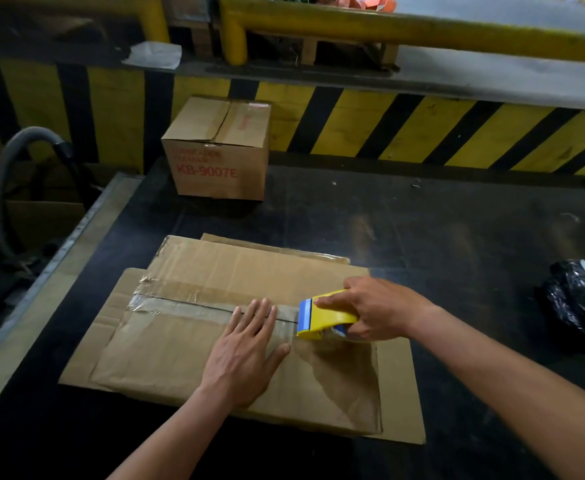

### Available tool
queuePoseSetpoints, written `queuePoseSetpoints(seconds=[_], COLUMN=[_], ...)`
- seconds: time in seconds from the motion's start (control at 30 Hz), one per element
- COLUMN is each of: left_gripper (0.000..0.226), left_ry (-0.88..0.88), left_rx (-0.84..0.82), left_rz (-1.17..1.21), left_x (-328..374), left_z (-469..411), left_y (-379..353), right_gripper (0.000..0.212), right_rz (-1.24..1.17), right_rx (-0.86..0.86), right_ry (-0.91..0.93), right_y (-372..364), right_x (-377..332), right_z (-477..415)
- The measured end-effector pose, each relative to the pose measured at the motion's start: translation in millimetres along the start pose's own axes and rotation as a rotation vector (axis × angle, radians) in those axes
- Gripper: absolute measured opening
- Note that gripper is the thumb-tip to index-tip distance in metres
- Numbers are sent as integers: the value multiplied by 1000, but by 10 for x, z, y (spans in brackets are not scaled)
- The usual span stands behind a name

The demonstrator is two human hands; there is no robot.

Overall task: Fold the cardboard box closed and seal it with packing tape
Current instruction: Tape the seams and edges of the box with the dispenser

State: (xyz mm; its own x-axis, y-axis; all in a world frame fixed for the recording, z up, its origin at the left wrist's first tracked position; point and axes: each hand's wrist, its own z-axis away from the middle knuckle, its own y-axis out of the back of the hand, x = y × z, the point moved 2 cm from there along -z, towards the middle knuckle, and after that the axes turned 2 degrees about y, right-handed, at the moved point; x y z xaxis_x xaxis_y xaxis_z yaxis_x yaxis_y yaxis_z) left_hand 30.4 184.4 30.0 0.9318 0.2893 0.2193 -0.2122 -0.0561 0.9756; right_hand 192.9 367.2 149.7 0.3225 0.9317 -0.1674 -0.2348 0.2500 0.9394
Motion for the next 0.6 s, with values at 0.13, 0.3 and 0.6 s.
queuePoseSetpoints(seconds=[0.13,0.3,0.6], left_gripper=[80,84,89], left_ry=[-3,38,57], left_rx=[-18,5,20], left_rz=[-4,53,57], left_x=[6,13,0], left_z=[-8,0,16], left_y=[10,37,35], right_gripper=[64,63,65], right_rz=[-24,-36,47], right_rx=[8,53,76], right_ry=[2,15,36], right_y=[13,192,260], right_x=[18,10,-19], right_z=[12,83,84])
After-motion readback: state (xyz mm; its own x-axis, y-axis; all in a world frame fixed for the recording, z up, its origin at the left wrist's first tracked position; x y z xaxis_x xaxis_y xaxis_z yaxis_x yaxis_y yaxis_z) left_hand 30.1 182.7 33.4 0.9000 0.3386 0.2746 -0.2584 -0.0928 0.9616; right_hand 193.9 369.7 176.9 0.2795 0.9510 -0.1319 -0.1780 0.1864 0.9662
